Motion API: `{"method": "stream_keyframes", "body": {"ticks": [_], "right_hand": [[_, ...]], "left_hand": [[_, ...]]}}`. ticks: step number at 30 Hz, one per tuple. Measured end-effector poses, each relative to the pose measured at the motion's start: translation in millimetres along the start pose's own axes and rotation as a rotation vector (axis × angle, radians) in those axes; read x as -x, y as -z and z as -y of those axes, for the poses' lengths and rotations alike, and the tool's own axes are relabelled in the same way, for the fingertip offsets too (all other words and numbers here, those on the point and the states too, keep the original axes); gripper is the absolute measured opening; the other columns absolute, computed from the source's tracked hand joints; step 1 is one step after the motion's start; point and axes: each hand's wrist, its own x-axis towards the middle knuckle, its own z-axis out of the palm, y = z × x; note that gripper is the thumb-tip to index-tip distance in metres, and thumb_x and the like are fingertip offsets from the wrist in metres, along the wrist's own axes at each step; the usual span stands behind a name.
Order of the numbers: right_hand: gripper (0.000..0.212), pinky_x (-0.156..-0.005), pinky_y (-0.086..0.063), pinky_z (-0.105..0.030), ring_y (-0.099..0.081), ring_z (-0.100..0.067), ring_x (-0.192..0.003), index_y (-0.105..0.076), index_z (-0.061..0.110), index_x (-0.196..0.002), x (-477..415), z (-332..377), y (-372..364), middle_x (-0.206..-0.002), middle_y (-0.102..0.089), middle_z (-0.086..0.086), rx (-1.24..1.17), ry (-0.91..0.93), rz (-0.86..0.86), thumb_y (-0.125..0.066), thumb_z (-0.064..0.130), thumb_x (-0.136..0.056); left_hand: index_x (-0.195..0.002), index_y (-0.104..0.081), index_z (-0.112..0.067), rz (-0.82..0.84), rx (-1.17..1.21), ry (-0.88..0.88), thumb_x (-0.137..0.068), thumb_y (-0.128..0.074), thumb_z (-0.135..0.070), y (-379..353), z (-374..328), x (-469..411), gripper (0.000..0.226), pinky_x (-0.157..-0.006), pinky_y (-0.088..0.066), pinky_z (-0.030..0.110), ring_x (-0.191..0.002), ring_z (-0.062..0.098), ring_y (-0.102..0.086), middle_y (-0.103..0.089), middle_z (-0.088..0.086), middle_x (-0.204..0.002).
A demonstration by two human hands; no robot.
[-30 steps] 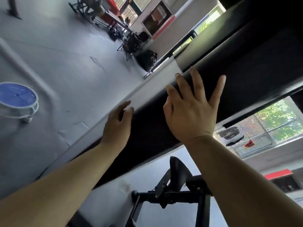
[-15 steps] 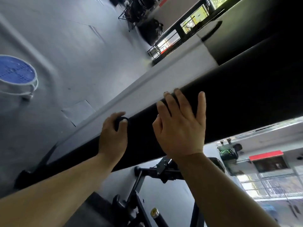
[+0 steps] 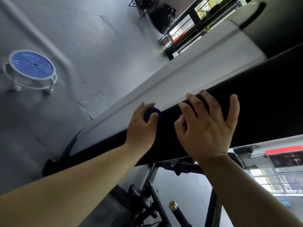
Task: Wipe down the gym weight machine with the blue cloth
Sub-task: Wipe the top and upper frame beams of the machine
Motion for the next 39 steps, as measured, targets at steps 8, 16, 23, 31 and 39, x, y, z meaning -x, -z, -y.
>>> {"method": "stream_keyframes", "body": {"ticks": [8,16,23,31,39], "right_hand": [[0.030,-0.119,-0.003,-0.048,-0.058,-0.026,-0.121,-0.076,0.017,-0.092,4.9,5.9,-7.8,-0.111,-0.073,0.002,-0.045,-0.036,-0.077,-0.046,0.023,-0.091],[0.033,-0.118,-0.002,-0.048,-0.058,-0.026,-0.120,-0.078,0.016,-0.092,11.5,17.4,-19.5,-0.104,-0.075,0.002,-0.065,-0.075,-0.188,-0.047,0.026,-0.090],[0.037,-0.118,-0.003,-0.051,-0.052,-0.026,-0.126,-0.076,0.016,-0.100,23.4,31.4,-28.9,-0.108,-0.074,0.002,-0.050,-0.084,-0.201,-0.043,0.030,-0.092],[0.046,-0.120,0.003,-0.056,-0.017,-0.027,-0.150,-0.065,0.024,-0.126,72.4,81.0,-61.1,-0.146,-0.050,0.001,-0.070,-0.161,-0.197,-0.034,0.043,-0.097],[0.047,-0.120,-0.001,-0.055,-0.014,-0.025,-0.151,-0.054,0.030,-0.138,113.2,124.9,-100.3,-0.158,-0.032,0.004,-0.025,-0.229,-0.306,-0.029,0.045,-0.101]], "left_hand": [[-0.092,-0.058,-0.036,-0.198,-0.037,0.203,-0.094,-0.042,-0.027,31.2,80.5,0.4,0.019,-0.081,-0.045,0.027,-0.103,0.016,-0.058,-0.061,-0.001,-0.120],[-0.123,-0.046,-0.050,-0.059,-0.127,-0.572,-0.085,-0.042,-0.039,5.4,57.3,13.8,0.040,-0.109,-0.029,0.012,-0.134,-0.004,-0.038,-0.045,-0.012,-0.146],[-0.091,-0.064,-0.036,-0.061,-0.122,-0.095,-0.093,-0.042,-0.036,39.9,90.8,-31.6,0.021,-0.071,-0.042,0.027,-0.088,0.015,-0.061,-0.068,-0.008,-0.100],[-0.111,-0.040,-0.068,0.082,-0.287,-0.836,-0.083,-0.038,-0.051,52.0,143.0,-4.9,0.033,-0.100,-0.029,0.002,-0.123,-0.015,-0.041,-0.047,-0.023,-0.136],[-0.131,-0.047,-0.047,0.118,-0.148,-0.740,-0.102,-0.038,-0.029,66.9,166.5,-35.2,0.035,-0.094,-0.040,0.011,-0.118,-0.002,-0.050,-0.055,-0.020,-0.128]]}}
